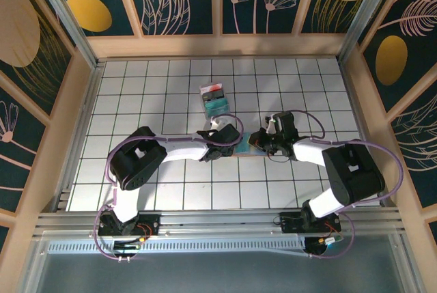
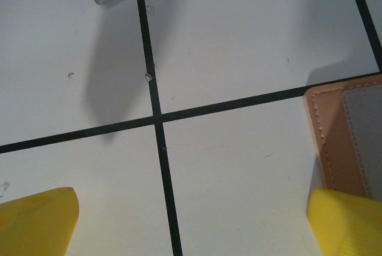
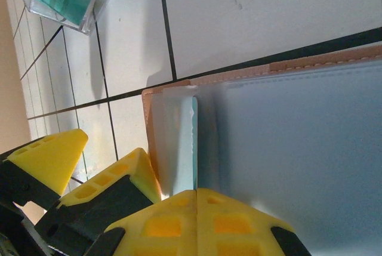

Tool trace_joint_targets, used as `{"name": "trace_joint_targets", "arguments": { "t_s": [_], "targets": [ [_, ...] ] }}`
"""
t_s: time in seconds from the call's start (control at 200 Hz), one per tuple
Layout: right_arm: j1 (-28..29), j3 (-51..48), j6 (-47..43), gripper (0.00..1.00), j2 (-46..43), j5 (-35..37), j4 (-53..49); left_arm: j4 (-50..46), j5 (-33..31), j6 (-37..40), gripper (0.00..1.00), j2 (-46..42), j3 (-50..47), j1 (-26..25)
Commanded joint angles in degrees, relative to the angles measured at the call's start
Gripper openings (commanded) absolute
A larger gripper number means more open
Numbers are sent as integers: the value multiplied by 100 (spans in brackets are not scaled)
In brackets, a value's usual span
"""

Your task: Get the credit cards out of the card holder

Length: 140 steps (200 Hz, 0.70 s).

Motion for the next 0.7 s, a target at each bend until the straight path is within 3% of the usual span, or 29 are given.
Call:
{"name": "trace_joint_targets", "arguments": {
  "t_s": [0.0,0.696],
  "targets": [
    [-68,-44,-147,2,-105,-109,119,-481,27,-33,99,367,-26,14],
    [-86,-75,-195,1,-14,-149,68,-57,180,46,99,-174,365,19]
  ]
}}
